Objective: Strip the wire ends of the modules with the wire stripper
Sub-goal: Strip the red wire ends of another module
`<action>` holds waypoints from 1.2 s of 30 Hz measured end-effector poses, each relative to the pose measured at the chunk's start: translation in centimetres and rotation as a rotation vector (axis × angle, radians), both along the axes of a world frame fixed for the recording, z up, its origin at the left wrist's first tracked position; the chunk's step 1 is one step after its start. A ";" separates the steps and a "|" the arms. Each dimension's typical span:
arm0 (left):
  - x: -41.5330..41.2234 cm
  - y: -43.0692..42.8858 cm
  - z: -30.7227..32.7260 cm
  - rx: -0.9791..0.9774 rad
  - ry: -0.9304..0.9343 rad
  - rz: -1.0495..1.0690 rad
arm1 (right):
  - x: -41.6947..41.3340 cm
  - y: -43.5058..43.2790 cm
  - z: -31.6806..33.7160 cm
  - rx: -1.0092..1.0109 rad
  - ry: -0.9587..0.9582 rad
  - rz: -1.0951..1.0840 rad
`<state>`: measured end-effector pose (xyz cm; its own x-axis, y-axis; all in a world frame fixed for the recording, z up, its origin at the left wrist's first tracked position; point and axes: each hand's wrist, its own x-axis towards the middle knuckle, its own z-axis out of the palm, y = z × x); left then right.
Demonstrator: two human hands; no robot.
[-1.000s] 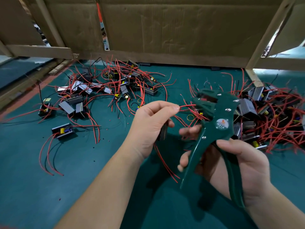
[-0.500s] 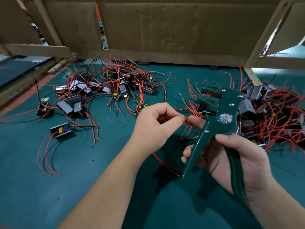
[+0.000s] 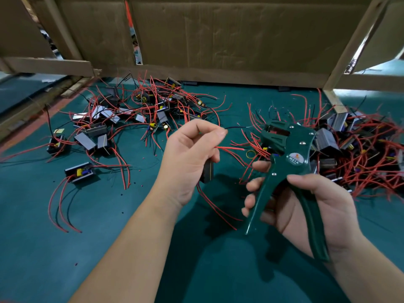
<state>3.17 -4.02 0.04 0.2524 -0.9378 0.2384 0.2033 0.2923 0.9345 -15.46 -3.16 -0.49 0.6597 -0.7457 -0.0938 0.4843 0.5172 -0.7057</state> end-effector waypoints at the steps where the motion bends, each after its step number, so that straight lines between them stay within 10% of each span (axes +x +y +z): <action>1: 0.0 0.1 0.0 -0.008 -0.001 -0.012 | -0.1 -0.1 0.0 0.010 0.013 0.012; 36: -0.1 0.6 0.0 0.038 -0.305 -0.009 | 0.4 1.3 -0.3 -0.090 0.293 -0.001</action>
